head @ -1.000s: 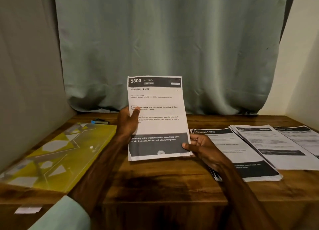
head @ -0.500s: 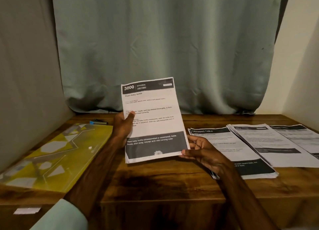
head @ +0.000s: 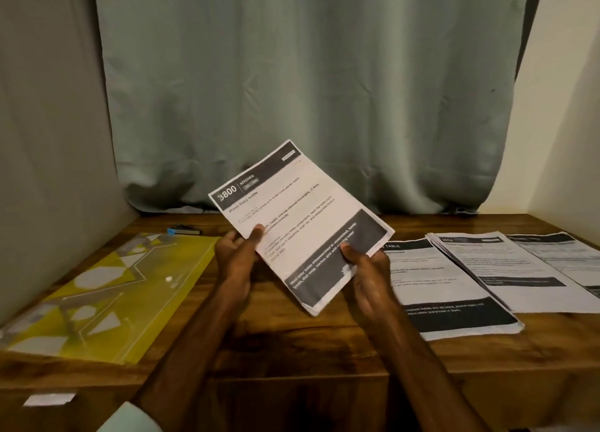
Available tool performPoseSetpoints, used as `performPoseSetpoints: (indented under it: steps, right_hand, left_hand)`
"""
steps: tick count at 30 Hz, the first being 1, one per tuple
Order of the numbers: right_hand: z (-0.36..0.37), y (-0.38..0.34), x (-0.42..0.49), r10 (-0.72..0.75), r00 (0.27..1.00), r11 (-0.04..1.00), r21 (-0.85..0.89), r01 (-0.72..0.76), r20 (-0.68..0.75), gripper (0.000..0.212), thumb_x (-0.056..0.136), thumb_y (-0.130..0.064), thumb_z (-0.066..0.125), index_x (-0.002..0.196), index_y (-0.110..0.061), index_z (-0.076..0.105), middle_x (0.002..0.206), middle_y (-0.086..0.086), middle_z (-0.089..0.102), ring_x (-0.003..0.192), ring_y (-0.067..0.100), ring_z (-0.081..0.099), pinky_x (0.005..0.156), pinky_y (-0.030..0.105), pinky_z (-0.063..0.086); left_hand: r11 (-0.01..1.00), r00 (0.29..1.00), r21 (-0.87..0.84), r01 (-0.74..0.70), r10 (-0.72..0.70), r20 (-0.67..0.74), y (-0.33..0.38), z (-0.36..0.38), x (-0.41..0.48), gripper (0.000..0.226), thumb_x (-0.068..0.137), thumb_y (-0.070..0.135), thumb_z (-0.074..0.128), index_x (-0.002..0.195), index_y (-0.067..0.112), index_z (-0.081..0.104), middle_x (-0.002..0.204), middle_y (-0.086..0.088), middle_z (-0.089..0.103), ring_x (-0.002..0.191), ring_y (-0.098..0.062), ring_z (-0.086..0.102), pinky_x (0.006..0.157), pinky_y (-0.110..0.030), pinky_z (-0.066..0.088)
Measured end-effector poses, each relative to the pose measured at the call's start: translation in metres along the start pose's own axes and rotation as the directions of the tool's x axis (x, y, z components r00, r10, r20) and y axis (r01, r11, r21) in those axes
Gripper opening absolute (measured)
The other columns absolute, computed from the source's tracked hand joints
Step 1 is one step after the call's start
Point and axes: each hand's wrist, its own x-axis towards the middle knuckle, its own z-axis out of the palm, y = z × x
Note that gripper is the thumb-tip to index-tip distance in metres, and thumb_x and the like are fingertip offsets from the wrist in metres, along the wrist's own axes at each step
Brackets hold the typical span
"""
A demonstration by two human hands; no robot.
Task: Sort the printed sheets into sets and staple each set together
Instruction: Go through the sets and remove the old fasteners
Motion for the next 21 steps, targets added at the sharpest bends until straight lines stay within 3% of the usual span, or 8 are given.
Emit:
performPoseSetpoints:
  steps: [3,5,7,9,11,15,18,21]
  right_hand:
    - [-0.019,-0.027,0.011,-0.064,0.998,0.979,-0.191,0.066,0.017,0.027,0.093,-0.005,0.07,0.118,-0.013,0.066,0.103,0.003,0.078,0.092,0.023,0.076,0.073,0.032,0.06]
    - [-0.029,-0.043,0.018,-0.086,0.994,0.949,-0.297,0.102,0.067,0.022,0.094,-0.005,0.068,0.112,-0.018,0.068,0.095,-0.005,0.078,0.087,0.016,0.076,0.069,0.027,0.059]
    - [-0.036,-0.054,0.027,-0.083,0.991,0.901,-0.416,0.121,0.107,0.019,0.094,-0.011,0.07,0.109,-0.022,0.067,0.099,-0.005,0.077,0.094,0.019,0.074,0.082,0.034,0.058]
    - [-0.037,-0.059,0.032,-0.076,0.988,0.864,-0.485,0.132,0.134,0.017,0.093,-0.017,0.072,0.108,-0.024,0.067,0.105,-0.004,0.076,0.101,0.022,0.072,0.095,0.044,0.055]
    - [-0.033,-0.059,0.033,-0.097,0.983,0.849,-0.502,0.164,0.157,0.014,0.094,-0.019,0.072,0.106,-0.025,0.066,0.104,-0.005,0.076,0.098,0.02,0.072,0.093,0.043,0.056]
    - [-0.024,-0.047,0.025,-0.214,0.97,0.855,-0.46,0.242,0.113,0.011,0.097,-0.02,0.069,0.106,-0.024,0.064,0.096,-0.009,0.074,0.083,0.012,0.075,0.068,0.025,0.059]
    - [-0.022,-0.037,0.023,-0.277,0.959,0.845,-0.46,0.272,0.058,0.02,0.095,-0.023,0.071,0.113,-0.019,0.064,0.101,-0.005,0.073,0.088,0.013,0.074,0.075,0.032,0.061]
    - [-0.023,-0.023,0.02,-0.29,0.955,0.835,-0.473,0.281,0.056,0.023,0.094,-0.023,0.073,0.114,-0.02,0.062,0.101,-0.006,0.07,0.089,0.011,0.071,0.074,0.028,0.058]
  left_hand:
    - [0.993,0.996,0.11,-0.04,0.031,0.087,0.028,-0.032,0.035,0.049,0.075,0.014,0.087,0.12,0.009,0.067,0.108,-0.01,0.077,0.09,-0.025,0.078,0.077,-0.04,0.063]
    - [0.966,0.966,0.25,-0.066,-0.001,0.259,0.047,-0.049,0.05,0.063,0.064,0.021,0.091,0.122,0.01,0.067,0.11,-0.013,0.077,0.092,-0.029,0.077,0.078,-0.04,0.062]
    - [0.895,0.884,0.437,-0.088,-0.132,0.449,0.061,-0.053,0.051,0.062,0.068,0.021,0.09,0.124,0.012,0.066,0.111,-0.014,0.077,0.097,-0.034,0.076,0.087,-0.047,0.059]
    - [0.844,0.816,0.527,-0.1,-0.233,0.529,0.065,-0.046,0.041,0.049,0.079,0.018,0.084,0.124,0.015,0.065,0.109,-0.011,0.078,0.098,-0.033,0.076,0.087,-0.048,0.059]
    - [0.867,0.819,0.493,-0.066,-0.235,0.523,0.059,-0.037,0.029,0.045,0.083,0.022,0.08,0.125,0.015,0.064,0.108,-0.011,0.078,0.097,-0.032,0.076,0.085,-0.049,0.06]
    - [0.94,0.9,0.334,-0.067,-0.088,0.428,0.043,-0.025,0.015,0.042,0.087,0.029,0.077,0.124,0.015,0.064,0.105,-0.009,0.078,0.094,-0.032,0.077,0.085,-0.053,0.061]
    - [0.942,0.931,0.299,-0.152,0.035,0.363,0.041,-0.023,0.009,0.032,0.088,0.03,0.076,0.116,0.018,0.066,0.097,-0.005,0.079,0.084,-0.024,0.078,0.07,-0.038,0.064]
    - [0.938,0.947,0.304,-0.166,0.066,0.313,0.032,-0.027,0.001,0.022,0.088,0.028,0.077,0.107,0.024,0.066,0.089,0.003,0.078,0.077,-0.017,0.077,0.059,-0.028,0.062]
